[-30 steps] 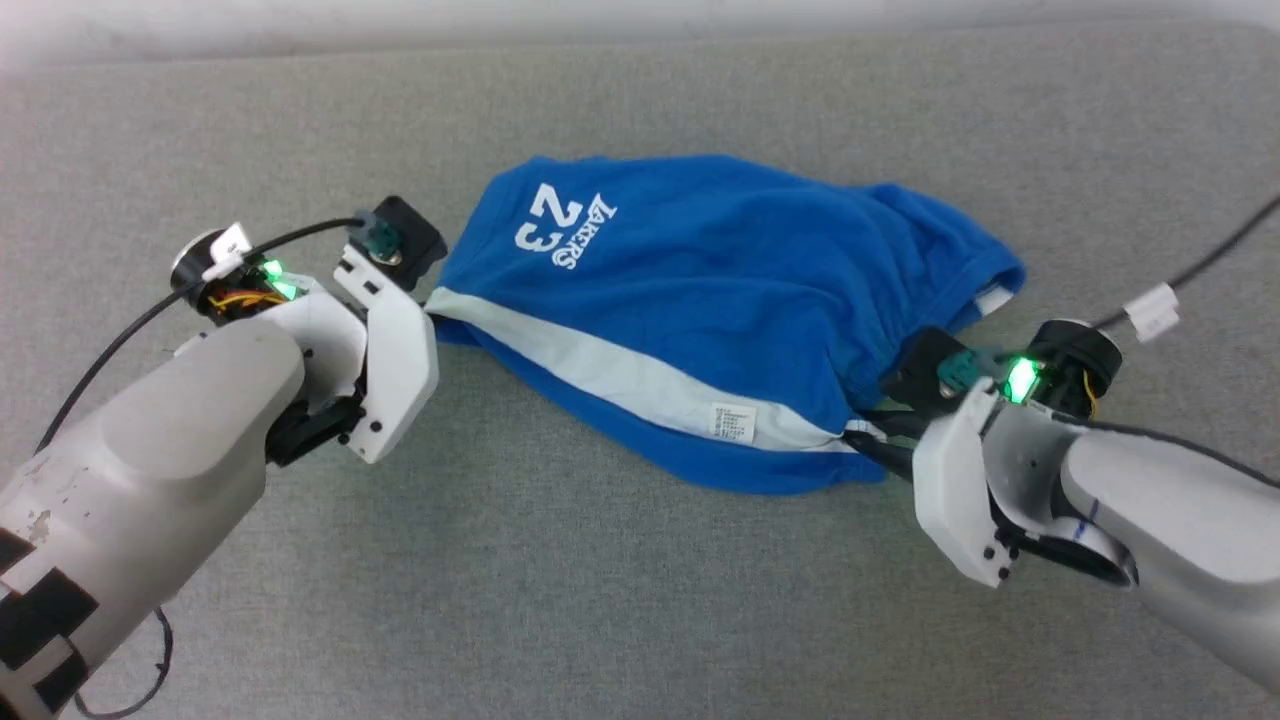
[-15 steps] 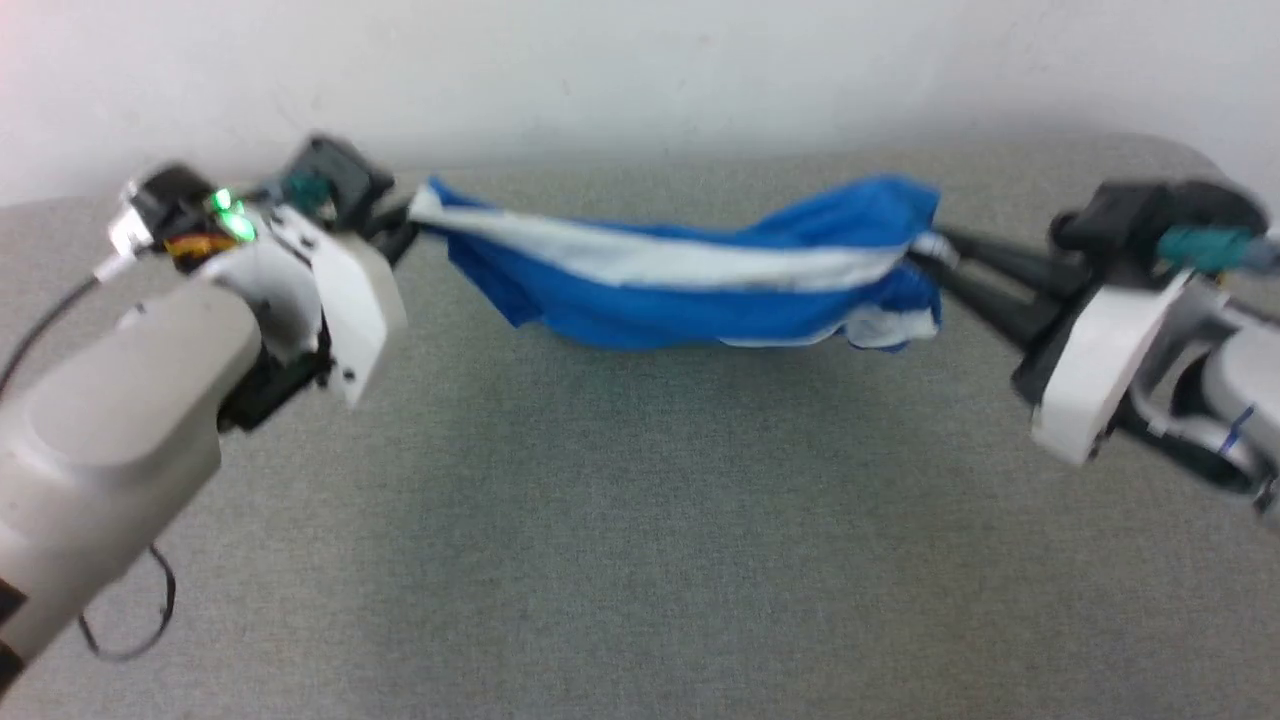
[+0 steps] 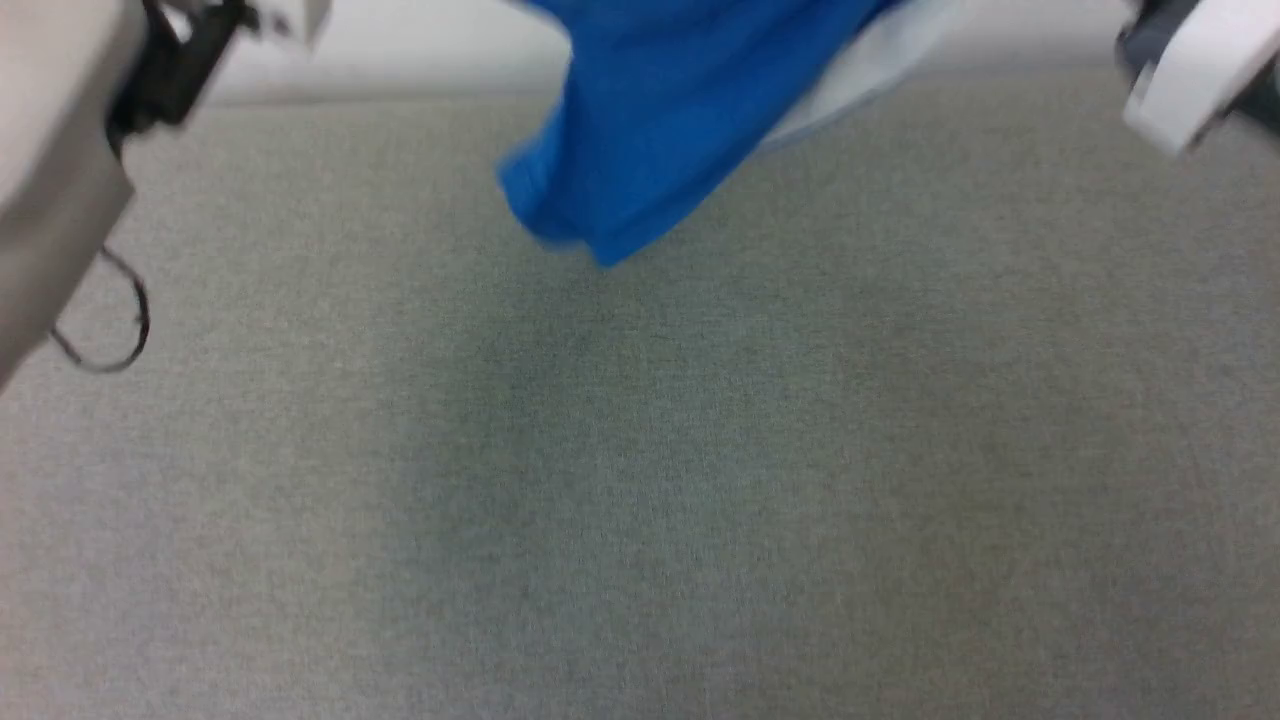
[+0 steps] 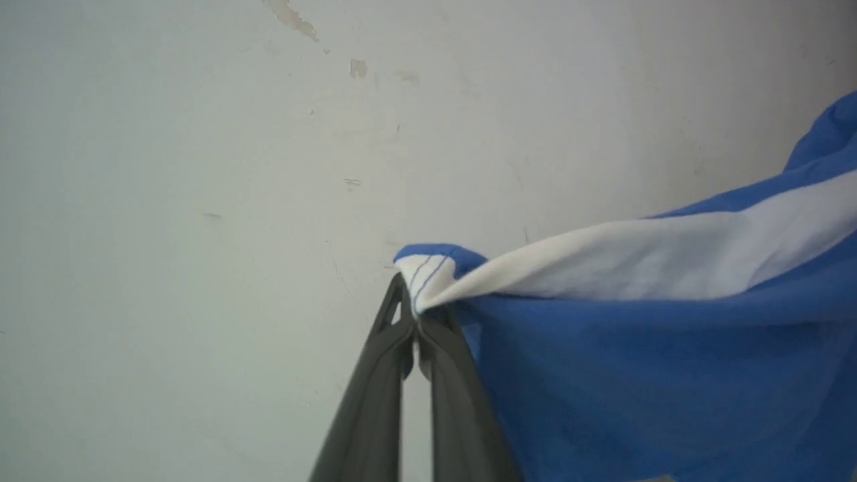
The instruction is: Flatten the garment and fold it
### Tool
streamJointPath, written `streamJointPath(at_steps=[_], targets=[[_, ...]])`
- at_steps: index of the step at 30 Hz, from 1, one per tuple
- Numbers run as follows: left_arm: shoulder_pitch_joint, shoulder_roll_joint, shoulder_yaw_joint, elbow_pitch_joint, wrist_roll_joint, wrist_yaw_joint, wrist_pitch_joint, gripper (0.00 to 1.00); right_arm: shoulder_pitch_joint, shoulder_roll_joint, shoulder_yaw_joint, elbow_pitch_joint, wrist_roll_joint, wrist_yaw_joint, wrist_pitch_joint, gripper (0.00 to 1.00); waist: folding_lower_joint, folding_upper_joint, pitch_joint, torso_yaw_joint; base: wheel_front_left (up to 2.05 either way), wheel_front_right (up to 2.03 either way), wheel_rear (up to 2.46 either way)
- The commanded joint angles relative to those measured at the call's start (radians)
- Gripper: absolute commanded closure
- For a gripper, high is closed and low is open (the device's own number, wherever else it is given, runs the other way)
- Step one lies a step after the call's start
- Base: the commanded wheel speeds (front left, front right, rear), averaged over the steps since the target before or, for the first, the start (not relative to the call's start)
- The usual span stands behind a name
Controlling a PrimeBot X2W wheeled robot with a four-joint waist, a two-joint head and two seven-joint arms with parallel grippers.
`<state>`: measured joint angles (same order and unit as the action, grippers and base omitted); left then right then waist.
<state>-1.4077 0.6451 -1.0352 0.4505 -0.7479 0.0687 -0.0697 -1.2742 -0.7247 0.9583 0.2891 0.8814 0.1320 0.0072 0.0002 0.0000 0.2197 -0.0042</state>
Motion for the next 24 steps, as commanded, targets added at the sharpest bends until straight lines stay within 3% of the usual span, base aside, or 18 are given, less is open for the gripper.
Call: streamJointPath(at_steps=[1,14,19,24], targets=[[-0.046,-0.014,0.016,0.020,0.014,0.015,-0.016,1.00,-0.055,0.010,-0.011,0.021,-0.016,-0.001,-0.001,1.00,-0.0002,0.0000,0.084,0.005,0.00,0.00,0.00],[-0.305,-0.084,0.113,0.156,0.052,0.048,-0.136,1.00,-0.413,0.043,-0.063,0.201,-0.102,-0.001,-0.052,1.00,-0.0002,0.0000,0.305,0.005,0.00,0.00,0.00],[-0.290,-0.091,0.121,0.182,0.054,0.057,-0.162,1.00,-0.414,0.069,-0.046,0.248,-0.113,-0.001,-0.079,1.00,-0.0002,0.0000,0.333,-0.003,0.00,0.00,0.00],[-0.174,-0.104,0.129,0.197,0.035,0.063,-0.184,1.00,-0.316,0.105,0.028,0.287,-0.122,-0.001,-0.127,1.00,-0.0002,0.0000,0.332,-0.011,0.00,0.00,0.00]])
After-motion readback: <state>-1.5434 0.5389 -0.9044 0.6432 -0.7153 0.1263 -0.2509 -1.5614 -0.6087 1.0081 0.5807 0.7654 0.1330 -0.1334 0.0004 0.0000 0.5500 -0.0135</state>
